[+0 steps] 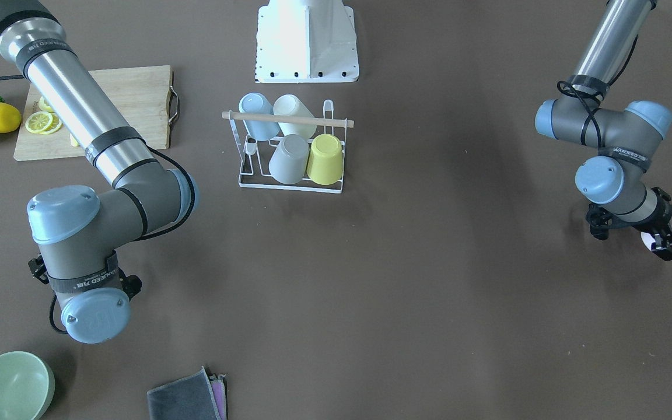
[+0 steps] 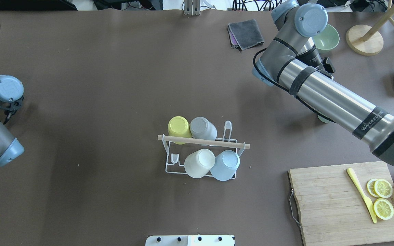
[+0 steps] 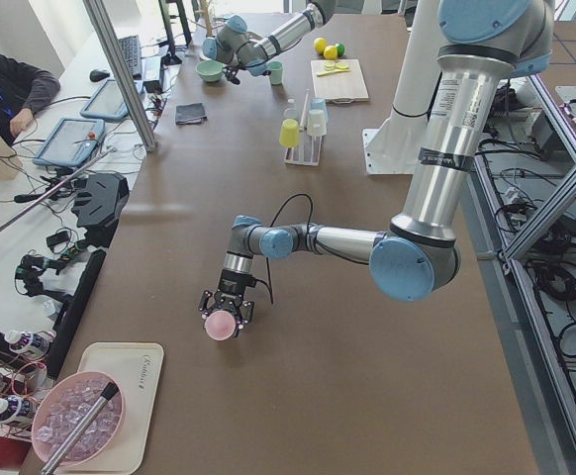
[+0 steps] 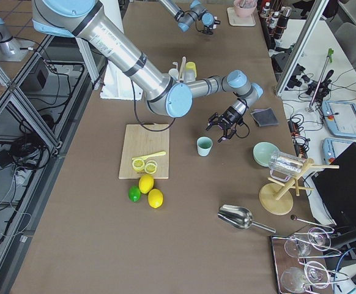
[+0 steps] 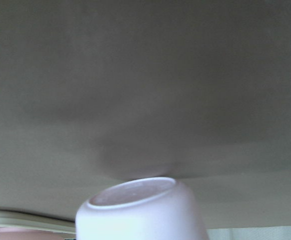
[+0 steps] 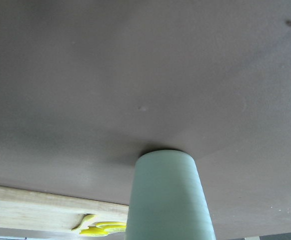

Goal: Place cup on cup holder

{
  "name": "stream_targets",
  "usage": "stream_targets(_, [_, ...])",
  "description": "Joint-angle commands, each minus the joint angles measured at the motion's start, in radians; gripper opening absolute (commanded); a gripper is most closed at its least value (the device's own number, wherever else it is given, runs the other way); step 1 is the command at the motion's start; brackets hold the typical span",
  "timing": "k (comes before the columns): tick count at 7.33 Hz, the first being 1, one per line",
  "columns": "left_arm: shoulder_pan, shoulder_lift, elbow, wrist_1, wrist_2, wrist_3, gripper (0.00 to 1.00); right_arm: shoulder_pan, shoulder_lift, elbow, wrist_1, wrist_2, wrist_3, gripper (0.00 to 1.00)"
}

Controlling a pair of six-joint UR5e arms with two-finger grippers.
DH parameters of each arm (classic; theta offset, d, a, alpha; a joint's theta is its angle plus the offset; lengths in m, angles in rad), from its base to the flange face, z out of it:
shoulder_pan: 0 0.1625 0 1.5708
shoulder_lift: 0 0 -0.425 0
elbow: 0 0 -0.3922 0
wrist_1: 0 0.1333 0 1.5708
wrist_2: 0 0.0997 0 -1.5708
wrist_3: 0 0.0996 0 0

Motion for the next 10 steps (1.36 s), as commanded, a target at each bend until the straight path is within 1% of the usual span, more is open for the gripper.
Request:
stream_targets(1, [-0.007,-0.001,-0.005,0.000,-0.003,0.003,0.57,-0.020,0.001,-0.004,0.003,-0.092,-0.004,0.99])
stream_targets(2, [-0.042,-0.009,-0.023,0.000,-0.011,0.006,0.55,-0.038,0.004,-0.002,0.004,-0.093,-0.006,0.99])
stream_targets(3, [-0.077,-0.015,-0.065,0.001,-0.014,0.006,0.54,-0.049,0.002,-0.002,0.004,-0.093,-0.006,0.99])
stream_targets(4, [-0.100,-0.021,-0.109,0.001,-0.046,0.006,0.52,-0.061,-0.005,-0.002,0.004,-0.109,-0.009,0.99])
stream_targets(5, [-0.113,-0.031,-0.152,0.001,-0.101,0.005,0.52,-0.072,-0.010,-0.004,0.016,-0.134,-0.009,0.99])
stream_targets(6, [-0.125,-0.037,-0.231,0.008,-0.109,0.002,0.52,-0.074,-0.020,-0.007,0.027,-0.142,-0.009,0.99])
stream_targets(7, [-0.130,-0.031,-0.325,0.017,-0.156,-0.004,0.52,-0.072,-0.028,-0.008,0.041,-0.151,-0.029,0.99])
stream_targets(8, [-0.139,-0.025,-0.396,0.018,-0.194,-0.006,0.52,-0.072,-0.034,-0.008,0.041,-0.152,-0.033,0.99])
stream_targets(10, [-0.139,-0.023,-0.529,0.027,-0.198,-0.004,0.52,-0.072,-0.048,-0.007,0.043,-0.154,-0.068,0.99])
